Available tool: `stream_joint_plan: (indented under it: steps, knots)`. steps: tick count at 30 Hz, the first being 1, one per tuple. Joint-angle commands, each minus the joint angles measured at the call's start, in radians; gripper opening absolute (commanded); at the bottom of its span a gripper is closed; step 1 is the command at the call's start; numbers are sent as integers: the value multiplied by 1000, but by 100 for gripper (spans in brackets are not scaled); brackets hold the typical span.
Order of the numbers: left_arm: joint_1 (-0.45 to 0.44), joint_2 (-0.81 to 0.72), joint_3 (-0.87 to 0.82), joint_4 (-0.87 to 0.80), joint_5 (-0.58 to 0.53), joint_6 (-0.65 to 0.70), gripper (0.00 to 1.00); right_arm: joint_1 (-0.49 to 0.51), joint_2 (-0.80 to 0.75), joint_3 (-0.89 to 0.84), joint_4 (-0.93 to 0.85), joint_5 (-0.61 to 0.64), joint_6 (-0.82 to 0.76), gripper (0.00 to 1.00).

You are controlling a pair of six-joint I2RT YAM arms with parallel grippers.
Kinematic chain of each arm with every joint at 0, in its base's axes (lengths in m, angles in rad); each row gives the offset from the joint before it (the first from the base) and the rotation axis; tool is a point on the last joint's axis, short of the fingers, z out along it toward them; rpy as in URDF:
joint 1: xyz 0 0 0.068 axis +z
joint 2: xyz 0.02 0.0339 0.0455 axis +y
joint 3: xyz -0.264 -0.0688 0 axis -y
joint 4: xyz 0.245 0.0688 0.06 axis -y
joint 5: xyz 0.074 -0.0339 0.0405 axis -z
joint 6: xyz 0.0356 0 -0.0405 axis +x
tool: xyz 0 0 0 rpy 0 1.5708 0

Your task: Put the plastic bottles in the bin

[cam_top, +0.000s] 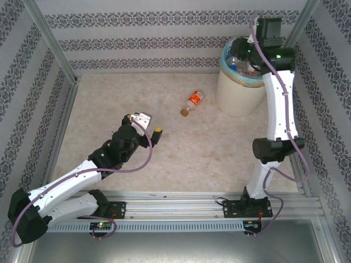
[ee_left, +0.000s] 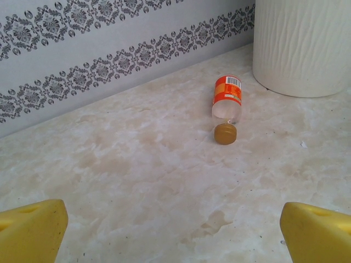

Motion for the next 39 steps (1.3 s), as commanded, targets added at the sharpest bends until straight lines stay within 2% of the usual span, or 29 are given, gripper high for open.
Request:
stream_joint_plan:
  steps: [1,5,10,14,20,29,31,36,39]
  knots:
    - [11,-17,24,-26,-20,-46,100,27,130,96,43,138,-80,39]
    - [12,-56,12,-62,-40,-63,100,25,236,128,110,189,-102,32]
    - [12,-93,2,-91,-61,-67,100,-7,306,142,37,187,-81,29]
    - [12,-95,-6,-81,-60,-75,100,-46,286,47,-5,115,-31,27]
    - [12,-76,-5,-72,-43,-84,100,-66,191,-100,48,-4,2,26]
    - [12,-92,1,-83,-49,-93,100,-65,141,126,57,-167,96,27]
    - [12,-101,2,-89,-51,-96,100,-66,112,130,76,-157,102,27]
    - [12,-117,-8,-95,-60,-98,100,-71,58,78,97,-43,45,27]
    - [12,-118,-11,-95,-60,-101,100,-76,45,52,70,-39,27,28]
